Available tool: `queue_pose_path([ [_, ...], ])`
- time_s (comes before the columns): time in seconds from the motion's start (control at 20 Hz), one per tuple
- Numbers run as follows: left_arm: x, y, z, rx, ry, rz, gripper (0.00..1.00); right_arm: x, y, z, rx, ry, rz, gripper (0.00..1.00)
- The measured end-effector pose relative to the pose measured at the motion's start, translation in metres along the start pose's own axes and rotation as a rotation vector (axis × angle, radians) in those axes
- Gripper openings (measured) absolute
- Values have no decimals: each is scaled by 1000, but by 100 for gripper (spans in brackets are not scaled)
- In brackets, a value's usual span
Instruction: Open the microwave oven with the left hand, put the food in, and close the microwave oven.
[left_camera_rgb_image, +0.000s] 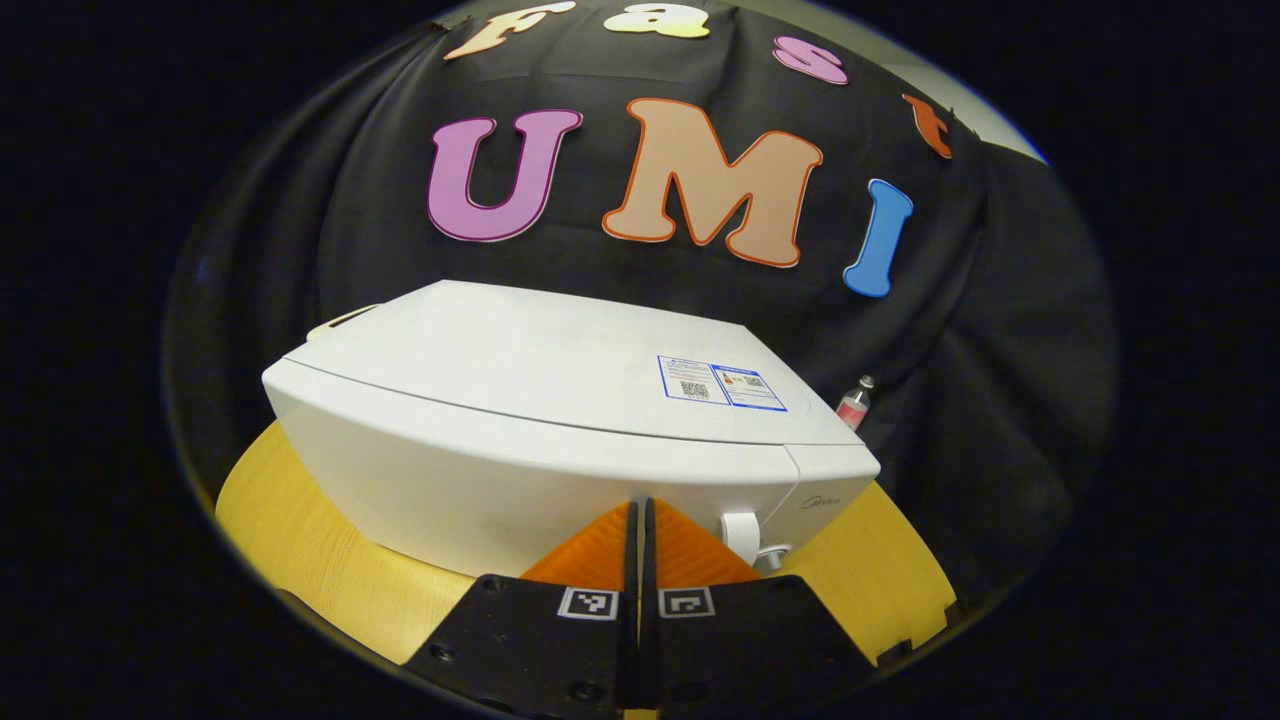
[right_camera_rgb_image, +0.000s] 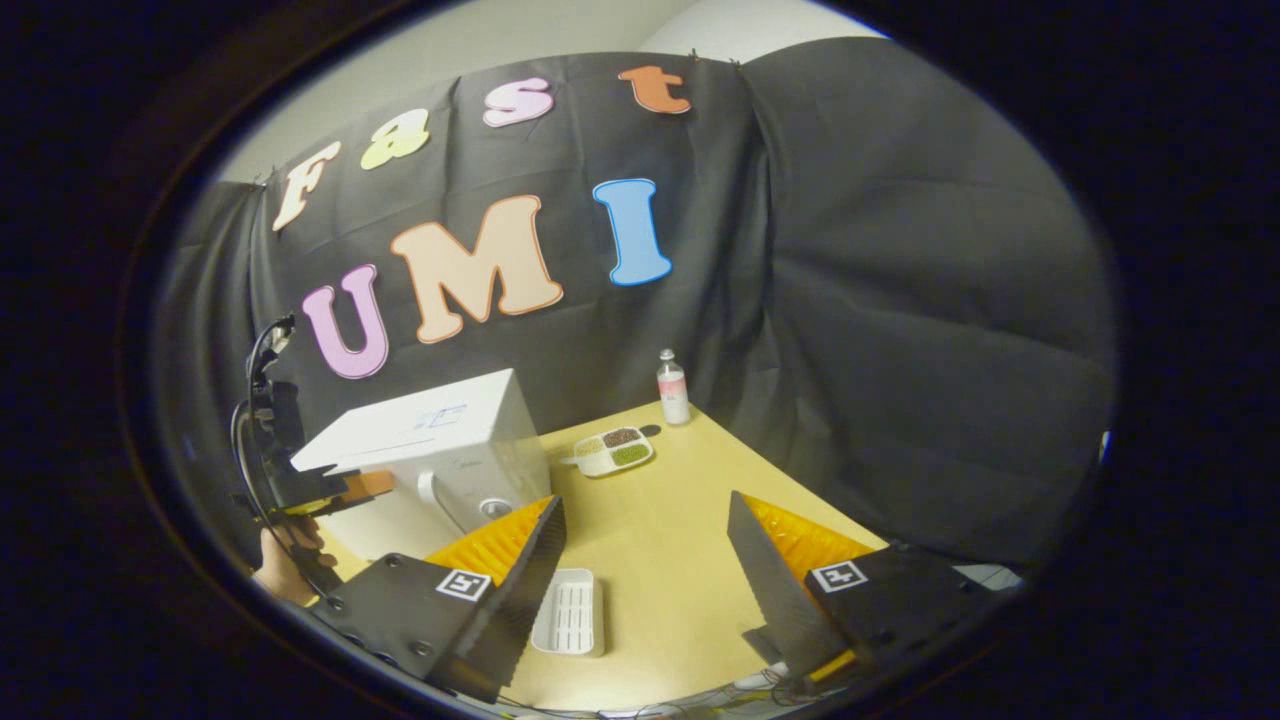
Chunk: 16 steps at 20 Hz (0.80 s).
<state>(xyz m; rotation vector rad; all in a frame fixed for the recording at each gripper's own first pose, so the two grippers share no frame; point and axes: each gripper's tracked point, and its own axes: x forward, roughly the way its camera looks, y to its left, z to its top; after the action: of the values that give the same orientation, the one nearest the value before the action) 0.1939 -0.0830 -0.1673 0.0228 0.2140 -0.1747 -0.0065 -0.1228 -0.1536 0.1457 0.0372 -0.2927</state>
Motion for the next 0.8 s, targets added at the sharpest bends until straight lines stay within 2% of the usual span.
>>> queue_pose_path([
  [0.15, -2, 0, -2, 13, 9, 5, 1, -1, 2, 1, 8, 2, 8, 92],
  [0.35, -18, 11, 16, 52, -35, 36, 1, 2, 4, 6, -1, -3, 24, 92],
  [0.8, -111, 59, 45, 64, -113, 139, 0, 10, 2, 29, -47, -22, 55, 91],
])
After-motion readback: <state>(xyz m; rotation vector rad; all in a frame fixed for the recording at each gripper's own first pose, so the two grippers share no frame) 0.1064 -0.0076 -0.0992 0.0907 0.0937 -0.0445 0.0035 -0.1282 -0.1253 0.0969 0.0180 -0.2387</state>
